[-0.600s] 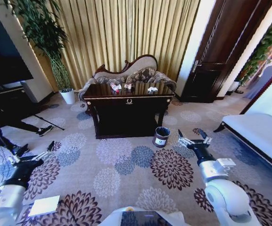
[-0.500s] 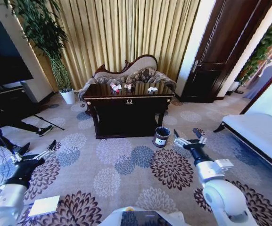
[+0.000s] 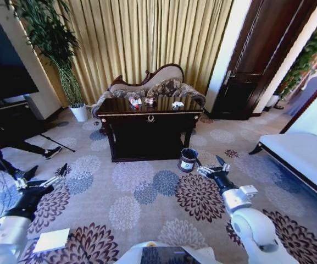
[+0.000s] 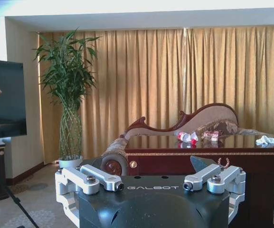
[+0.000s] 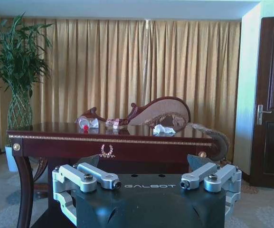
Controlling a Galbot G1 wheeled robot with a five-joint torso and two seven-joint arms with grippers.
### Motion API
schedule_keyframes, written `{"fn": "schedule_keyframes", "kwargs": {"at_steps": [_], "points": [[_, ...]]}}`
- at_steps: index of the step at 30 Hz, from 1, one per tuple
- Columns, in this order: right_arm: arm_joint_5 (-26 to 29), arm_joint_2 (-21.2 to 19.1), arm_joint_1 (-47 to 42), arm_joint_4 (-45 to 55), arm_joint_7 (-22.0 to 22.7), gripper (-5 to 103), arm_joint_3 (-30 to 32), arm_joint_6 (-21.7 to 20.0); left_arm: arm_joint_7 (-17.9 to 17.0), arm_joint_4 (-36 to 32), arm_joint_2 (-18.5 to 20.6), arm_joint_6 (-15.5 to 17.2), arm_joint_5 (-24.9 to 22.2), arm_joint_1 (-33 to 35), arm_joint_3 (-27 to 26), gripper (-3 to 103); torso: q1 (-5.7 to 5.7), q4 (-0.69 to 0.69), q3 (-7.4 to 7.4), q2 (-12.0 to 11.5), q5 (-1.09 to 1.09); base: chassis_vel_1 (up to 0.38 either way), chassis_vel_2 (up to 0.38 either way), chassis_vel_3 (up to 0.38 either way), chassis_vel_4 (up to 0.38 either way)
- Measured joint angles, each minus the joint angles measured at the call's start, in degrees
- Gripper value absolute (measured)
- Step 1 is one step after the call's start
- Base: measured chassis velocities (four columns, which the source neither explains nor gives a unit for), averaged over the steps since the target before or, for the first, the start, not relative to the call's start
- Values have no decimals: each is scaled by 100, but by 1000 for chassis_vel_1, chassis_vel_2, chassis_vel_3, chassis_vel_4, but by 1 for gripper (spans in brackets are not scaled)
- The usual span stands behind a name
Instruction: Move to the front of the table and place the trash on the table into the trash bin.
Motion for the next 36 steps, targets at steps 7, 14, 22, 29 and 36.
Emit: {"fn": "schedule_keyframes", "kwargs": {"at_steps": [7,14,22,29,36], "points": [[-132,12,-72,216,139,100,47,-69,42,0,-5,-29,4,9,-52,100,0,0,0,0,-1,0,0,0,0],[-149,34,-71,201,169,100,77,40,-20,0,-27,-31,0,-19,-81,100,0,0,0,0,0,0,0,0,0],[-209,77,-55,107,175,100,82,57,-53,1,-39,-46,-17,-27,-104,100,-1,0,0,0,0,0,0,0,0],[-261,88,-69,65,178,100,70,20,-49,1,-24,-72,-17,-38,-100,100,-1,0,-1,0,0,0,0,0,0],[-274,98,-80,55,179,100,56,18,-23,1,-12,-116,-17,-28,-113,100,-2,0,-1,1,0,-80,78,84,-70]]}}
